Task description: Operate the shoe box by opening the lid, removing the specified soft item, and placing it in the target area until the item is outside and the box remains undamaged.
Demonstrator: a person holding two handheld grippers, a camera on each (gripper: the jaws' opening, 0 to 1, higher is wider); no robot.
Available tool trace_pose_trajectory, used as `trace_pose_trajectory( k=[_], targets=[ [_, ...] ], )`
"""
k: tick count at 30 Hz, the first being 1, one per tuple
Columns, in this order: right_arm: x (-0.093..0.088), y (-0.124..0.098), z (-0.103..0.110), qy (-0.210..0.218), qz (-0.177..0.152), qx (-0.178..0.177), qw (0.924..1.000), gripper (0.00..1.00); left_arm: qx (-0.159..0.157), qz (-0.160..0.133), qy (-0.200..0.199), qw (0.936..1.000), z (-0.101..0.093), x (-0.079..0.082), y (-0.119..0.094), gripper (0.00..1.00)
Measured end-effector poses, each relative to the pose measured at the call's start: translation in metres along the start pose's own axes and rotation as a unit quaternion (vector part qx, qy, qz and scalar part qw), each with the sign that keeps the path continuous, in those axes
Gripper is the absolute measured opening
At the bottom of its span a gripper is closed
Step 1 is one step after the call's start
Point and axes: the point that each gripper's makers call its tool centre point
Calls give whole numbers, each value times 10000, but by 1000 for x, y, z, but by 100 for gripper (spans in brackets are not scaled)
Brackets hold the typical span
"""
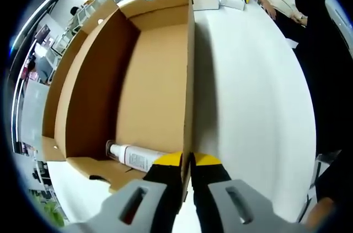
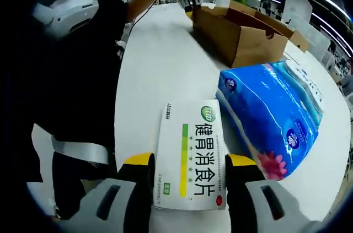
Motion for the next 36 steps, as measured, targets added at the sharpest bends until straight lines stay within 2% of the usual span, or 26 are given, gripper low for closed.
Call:
trace_pose_trajectory(
  k=[1,3,9,11,14,17,19,21,23,27,32,36],
  targets=[
    [-2,0,1,-244,90,44,9997,52,5,0,-2,10000,0,0,0,5],
    [-1,0,1,-172,91,95,9998,52,12,-2,3,10000,0,0,0,5],
    [0,1,-1,-372,304,219,9986,52,28,-5,10,10000,-1,0,0,5],
    [1,1,-4,-271,494,106,9984,55,31,-7,1,10000,-1,0,0,5],
    [10,-5,-3,-181,526,17,9985,57,35,-2,-12,10000,-1,0,1,5],
    [15,-11,0,-80,728,-100,9973,63,43,-2,-4,10000,-1,1,1,5],
    [14,-14,-5,84,975,-339,9946,58,46,-1,-4,10000,-1,1,1,5],
    [17,-16,-10,206,1038,-537,9929,53,52,4,-5,10000,-1,1,1,5],
    [15,-17,-13,229,1222,-651,9901,53,50,3,-9,10000,-1,1,1,5],
    [16,-14,-9,130,1330,-595,9892,53,52,0,-6,10000,-2,1,0,5],
    [13,-8,-6,29,1486,-486,9877,43,59,-1,4,10000,-4,1,0,5],
    [11,-9,-5,-152,1611,-422,9859,43,63,3,8,10000,-4,1,0,5]
  ],
)
Point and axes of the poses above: the point that each gripper's makers call its tool centre point, and the gripper's own axes: y roughly forward along the fingers, z roughly to its left, x roughly out of its top, and after that the axes turned 1 degree about -y, right-handed
